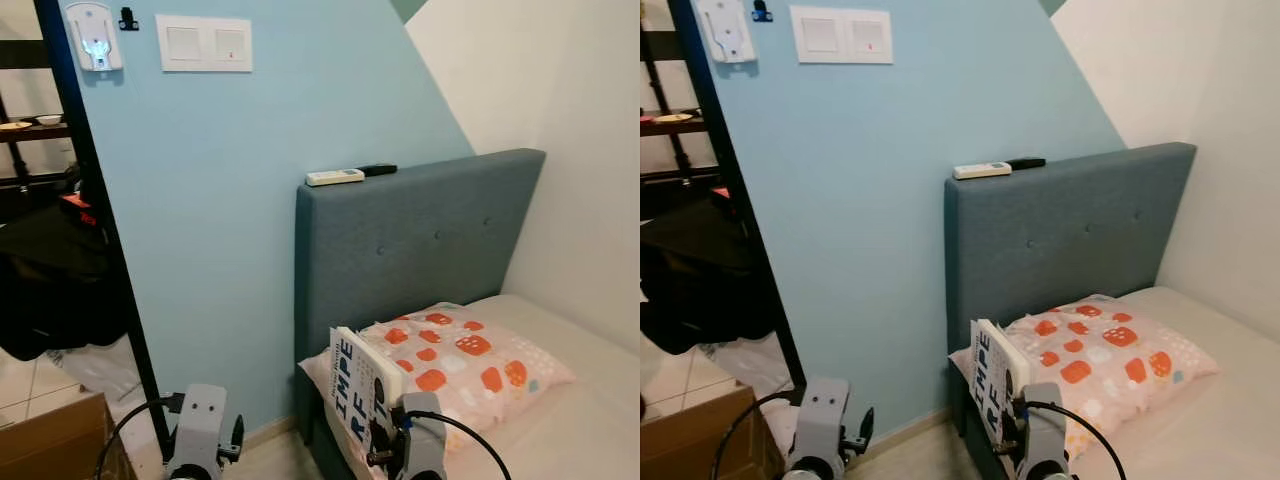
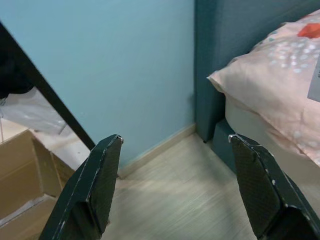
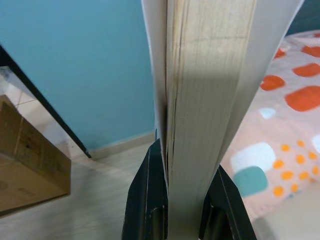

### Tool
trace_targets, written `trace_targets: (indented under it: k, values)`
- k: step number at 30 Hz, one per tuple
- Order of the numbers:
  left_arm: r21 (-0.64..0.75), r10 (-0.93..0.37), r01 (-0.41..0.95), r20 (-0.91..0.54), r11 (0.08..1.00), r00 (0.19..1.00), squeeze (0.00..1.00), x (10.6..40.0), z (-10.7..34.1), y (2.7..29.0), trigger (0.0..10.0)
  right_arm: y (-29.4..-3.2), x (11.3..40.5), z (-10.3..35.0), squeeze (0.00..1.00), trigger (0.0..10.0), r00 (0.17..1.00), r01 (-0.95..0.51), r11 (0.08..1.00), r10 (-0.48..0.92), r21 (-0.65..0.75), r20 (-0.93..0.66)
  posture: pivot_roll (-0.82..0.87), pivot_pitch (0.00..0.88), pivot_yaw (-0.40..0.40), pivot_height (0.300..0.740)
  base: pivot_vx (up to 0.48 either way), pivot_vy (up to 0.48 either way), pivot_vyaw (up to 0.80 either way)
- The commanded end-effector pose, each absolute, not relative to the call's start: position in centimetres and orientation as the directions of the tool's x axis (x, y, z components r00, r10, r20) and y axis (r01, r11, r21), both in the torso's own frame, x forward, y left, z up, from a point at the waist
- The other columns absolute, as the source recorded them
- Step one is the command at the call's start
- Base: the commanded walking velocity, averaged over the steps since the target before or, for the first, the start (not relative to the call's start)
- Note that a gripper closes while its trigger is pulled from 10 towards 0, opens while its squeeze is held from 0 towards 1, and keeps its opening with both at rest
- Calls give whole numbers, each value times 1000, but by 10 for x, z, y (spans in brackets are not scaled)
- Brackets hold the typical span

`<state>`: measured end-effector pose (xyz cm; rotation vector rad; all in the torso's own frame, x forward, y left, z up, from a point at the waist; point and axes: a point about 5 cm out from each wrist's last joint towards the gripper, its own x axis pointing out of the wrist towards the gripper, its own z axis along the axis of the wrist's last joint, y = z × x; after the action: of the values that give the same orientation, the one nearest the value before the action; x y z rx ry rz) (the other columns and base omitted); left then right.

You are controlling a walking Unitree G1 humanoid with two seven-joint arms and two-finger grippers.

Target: Clean up the room

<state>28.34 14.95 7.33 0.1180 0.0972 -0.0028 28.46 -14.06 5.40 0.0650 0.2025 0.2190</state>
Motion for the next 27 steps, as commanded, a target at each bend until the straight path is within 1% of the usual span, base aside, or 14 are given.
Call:
trace_targets:
  k: [1,23,24,27]
  values:
    - [127,-5,22,-130,992,991,0,282,67,148,10000,-140,286,58,0,10000,962,-207,974,221,94,-163,18,92,-35,740,0,0,0]
    - [116,-11,28,-143,993,990,0,282,66,147,10000,-141,284,58,0,10000,963,-199,974,214,105,-165,14,99,-36,740,0,-372,0]
    - [90,-5,20,-162,996,987,0,282,64,148,10000,-142,284,58,0,10000,963,-199,974,215,104,-165,14,98,-39,740,0,0,0]
    - [77,4,10,-173,997,985,0,282,62,149,10000,-142,284,58,0,10000,962,-200,974,215,103,-166,14,96,-42,740,0,0,0]
